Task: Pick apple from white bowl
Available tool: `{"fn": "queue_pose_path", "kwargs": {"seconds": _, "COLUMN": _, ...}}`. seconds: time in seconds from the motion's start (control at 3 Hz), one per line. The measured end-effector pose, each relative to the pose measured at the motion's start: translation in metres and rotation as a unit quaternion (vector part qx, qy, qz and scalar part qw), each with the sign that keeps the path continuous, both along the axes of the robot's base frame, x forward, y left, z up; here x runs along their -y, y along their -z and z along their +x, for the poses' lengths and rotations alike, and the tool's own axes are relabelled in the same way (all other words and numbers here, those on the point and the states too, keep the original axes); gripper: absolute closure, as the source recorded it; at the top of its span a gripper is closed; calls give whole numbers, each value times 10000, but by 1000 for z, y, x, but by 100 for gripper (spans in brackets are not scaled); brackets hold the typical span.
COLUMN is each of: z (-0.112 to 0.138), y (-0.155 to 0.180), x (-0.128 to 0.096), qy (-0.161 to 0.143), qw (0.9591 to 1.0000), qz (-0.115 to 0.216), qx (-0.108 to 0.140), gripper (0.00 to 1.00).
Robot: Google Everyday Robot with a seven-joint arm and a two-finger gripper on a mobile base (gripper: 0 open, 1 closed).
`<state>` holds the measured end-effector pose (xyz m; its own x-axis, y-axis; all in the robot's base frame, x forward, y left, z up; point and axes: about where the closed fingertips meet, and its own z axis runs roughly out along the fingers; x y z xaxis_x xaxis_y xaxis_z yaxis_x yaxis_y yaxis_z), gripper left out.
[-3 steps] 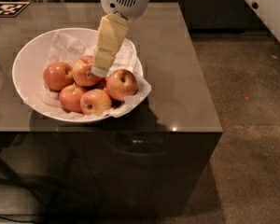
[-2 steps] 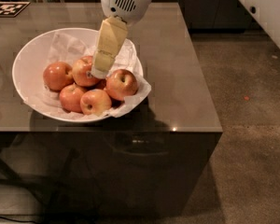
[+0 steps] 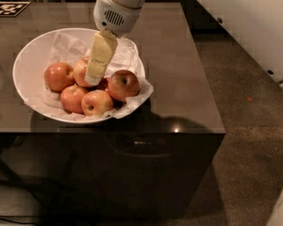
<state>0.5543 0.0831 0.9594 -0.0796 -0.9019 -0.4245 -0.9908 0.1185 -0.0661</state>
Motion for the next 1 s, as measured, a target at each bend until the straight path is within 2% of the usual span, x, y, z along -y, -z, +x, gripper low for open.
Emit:
{"fn": "queue_pose_path", "kwargs": {"seconds": 0.33, "z": 5, "y": 12, "x": -8, "qy": 45, "qw": 9999, "qz": -42, "qx": -161, "gripper": 0}}
{"fn": "queue_pose_path", "kwargs": {"seconds": 0.67, "z": 13, "y": 25, "x": -8, "qy": 155, "qw": 9992, "qz": 14, "qx": -360, "gripper": 0}}
{"fn": "queue_pose_path", "kwargs": {"seconds": 1.0, "z": 26, "y": 45, "x": -4, "qy": 276, "qw": 9982, "qz": -110, "qx": -529, "gripper": 0}}
